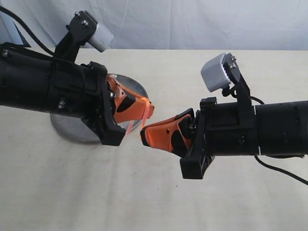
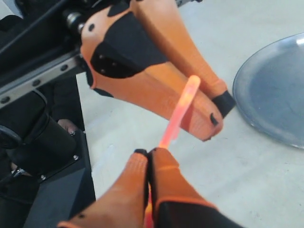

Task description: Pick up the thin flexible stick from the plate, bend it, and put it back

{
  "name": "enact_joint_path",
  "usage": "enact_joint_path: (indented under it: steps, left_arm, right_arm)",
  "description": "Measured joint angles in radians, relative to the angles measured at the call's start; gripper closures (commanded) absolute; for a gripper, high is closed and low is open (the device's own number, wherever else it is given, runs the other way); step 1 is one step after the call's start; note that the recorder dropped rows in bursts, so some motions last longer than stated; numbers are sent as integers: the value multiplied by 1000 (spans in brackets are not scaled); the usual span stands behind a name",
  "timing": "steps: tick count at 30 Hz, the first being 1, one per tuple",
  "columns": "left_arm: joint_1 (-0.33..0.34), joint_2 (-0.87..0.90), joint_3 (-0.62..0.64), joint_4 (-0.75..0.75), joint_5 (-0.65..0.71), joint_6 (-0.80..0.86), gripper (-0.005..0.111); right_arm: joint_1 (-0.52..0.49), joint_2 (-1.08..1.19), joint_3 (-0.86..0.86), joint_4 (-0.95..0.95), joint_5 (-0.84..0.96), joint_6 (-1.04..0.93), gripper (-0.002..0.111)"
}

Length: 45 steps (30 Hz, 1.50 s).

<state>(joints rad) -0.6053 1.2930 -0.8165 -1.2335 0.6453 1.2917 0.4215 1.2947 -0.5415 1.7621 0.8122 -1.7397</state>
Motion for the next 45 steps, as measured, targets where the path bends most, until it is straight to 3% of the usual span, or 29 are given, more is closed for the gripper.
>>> enact_joint_path:
  steps: [30,45]
  left_arm:
    - [7,9,0,-82,26,1,107]
    - [7,10,12,-80,36,-86,107]
  right_arm:
    - [-4,-4,-2,16,2,-32,109]
    - [-4,-4,-8,-79,-19,-98,109]
